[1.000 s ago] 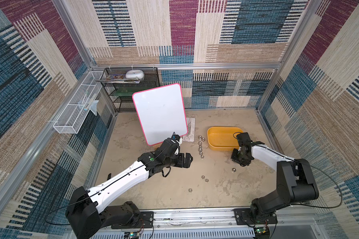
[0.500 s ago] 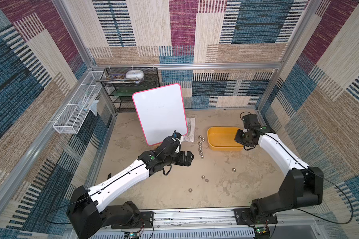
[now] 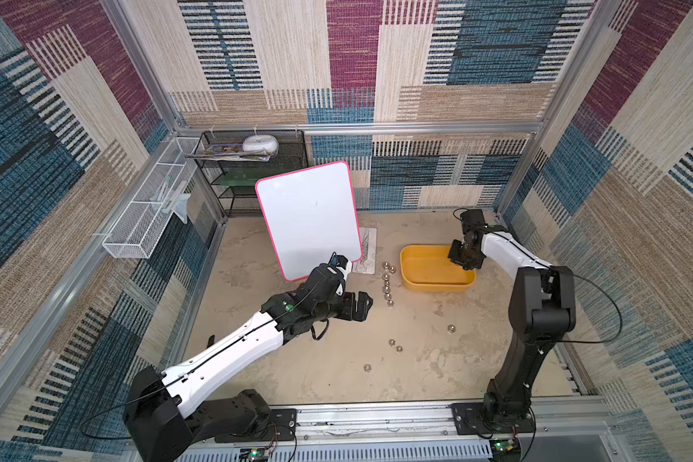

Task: Put the nuts on the desktop into the storage box
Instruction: Place the nut in the storage box.

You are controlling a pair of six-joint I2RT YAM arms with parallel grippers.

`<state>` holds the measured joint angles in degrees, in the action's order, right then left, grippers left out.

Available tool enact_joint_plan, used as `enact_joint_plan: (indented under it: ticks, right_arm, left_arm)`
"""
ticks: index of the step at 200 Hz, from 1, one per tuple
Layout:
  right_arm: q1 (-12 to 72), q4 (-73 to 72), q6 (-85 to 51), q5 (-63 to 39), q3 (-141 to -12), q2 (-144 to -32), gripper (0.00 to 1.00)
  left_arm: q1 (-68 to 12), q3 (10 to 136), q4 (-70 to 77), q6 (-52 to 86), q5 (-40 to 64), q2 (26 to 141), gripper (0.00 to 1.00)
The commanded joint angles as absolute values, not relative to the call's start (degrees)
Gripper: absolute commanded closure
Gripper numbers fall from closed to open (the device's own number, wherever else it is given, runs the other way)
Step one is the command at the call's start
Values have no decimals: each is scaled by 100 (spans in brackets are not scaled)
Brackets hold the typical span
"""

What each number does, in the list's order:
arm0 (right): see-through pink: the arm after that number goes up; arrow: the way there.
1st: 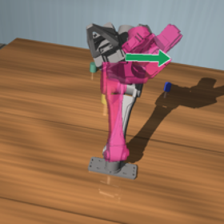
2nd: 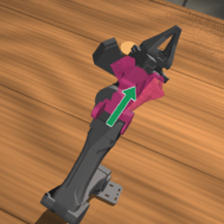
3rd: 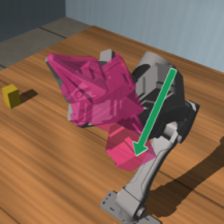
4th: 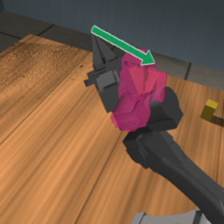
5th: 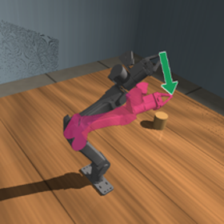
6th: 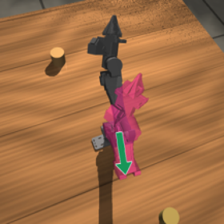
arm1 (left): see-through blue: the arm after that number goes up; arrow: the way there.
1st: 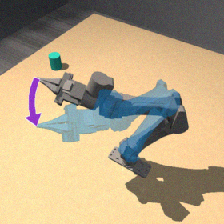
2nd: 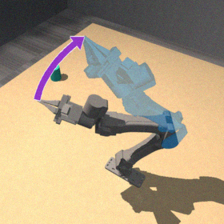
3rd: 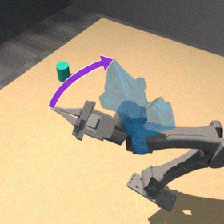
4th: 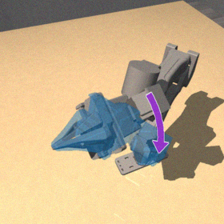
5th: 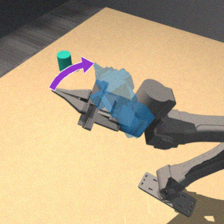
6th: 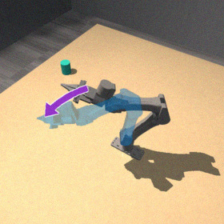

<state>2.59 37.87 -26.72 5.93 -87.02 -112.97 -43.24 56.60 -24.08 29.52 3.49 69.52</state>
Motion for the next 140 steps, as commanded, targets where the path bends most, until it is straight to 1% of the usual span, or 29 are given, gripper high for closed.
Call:
enact_joint_plan:
  ticks: [1,31,75,86,97,119,140]
  right_arm:
    - [227,3759,-2636,467,-8964,-11625,70]
    - [220,3762,-2645,444,-9166,-12002,69]
    - [197,3724,-2619,452,-9249,-12203,68]
    - [202,3726,-2602,424,-9283,-12232,65]
    - [202,3790,-2601,402,-9336,-12243,58]
    - [202,3857,-2632,337,-9359,-12088,53]
    - [215,3863,-2664,267,-9208,-11709,51]
  left_arm:
    - [-4332,5742,-2483,2866,251,6940,0]
    - [-4333,5792,-2521,2871,196,6957,0]
    - [-4333,5792,-2536,2909,141,6948,0]
    - [-4333,5801,-2544,2912,134,6948,0]
    - [-4333,5805,-2549,2911,132,6950,0]
    - [-4333,5792,-2548,2935,135,6932,0]
    - [-4333,5771,-2535,2922,182,6935,0]
